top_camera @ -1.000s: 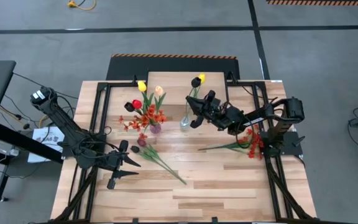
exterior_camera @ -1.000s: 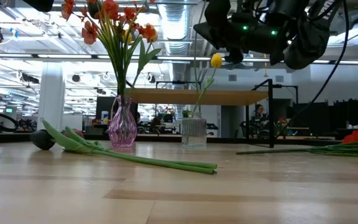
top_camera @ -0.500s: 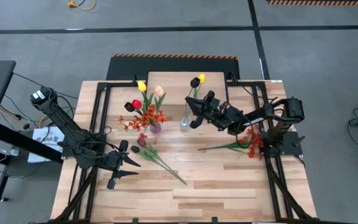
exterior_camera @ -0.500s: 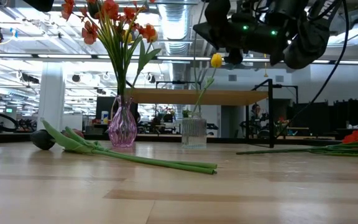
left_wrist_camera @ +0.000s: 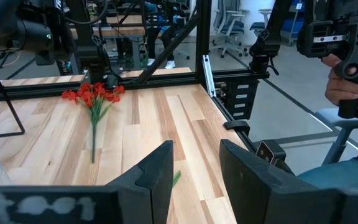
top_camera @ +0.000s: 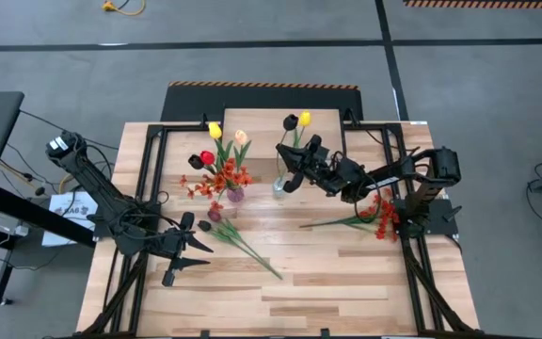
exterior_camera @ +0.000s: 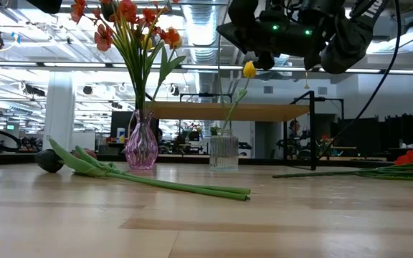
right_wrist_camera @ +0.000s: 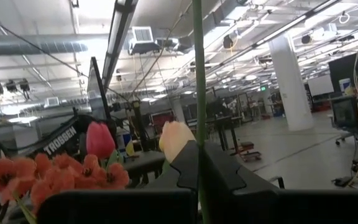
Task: Pick and place flowers into a vace then onto a shelf
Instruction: Put the right black tulip into the transparent vase
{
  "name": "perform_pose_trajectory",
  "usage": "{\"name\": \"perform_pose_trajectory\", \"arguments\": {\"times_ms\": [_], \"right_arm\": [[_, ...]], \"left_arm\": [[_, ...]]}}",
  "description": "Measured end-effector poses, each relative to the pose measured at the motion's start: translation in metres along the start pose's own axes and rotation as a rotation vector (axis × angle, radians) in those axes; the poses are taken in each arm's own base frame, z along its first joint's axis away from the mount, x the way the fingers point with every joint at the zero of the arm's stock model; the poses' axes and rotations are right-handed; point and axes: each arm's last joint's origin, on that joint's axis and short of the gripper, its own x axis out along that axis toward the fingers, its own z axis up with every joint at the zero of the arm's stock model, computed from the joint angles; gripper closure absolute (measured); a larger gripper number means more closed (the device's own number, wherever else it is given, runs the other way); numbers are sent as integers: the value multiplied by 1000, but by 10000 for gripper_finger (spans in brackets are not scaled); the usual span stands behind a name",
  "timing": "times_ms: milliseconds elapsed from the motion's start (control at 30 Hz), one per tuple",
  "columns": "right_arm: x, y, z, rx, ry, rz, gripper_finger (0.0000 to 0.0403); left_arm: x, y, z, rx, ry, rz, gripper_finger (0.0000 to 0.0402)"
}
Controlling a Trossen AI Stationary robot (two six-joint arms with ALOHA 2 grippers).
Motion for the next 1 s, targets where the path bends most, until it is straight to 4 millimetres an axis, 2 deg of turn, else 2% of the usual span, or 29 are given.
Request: {"name": "perform_pose_trajectory", "arguments": {"times_ms": [567, 1000], "right_arm": [[0, -2, -6, -21, 57, -9, 403], [2, -5, 3, 64, -22, 35, 403]], "left_arm": [[0, 1, 0, 3, 4, 4, 283], [3, 6, 0, -4, 2, 34, 283]]}}
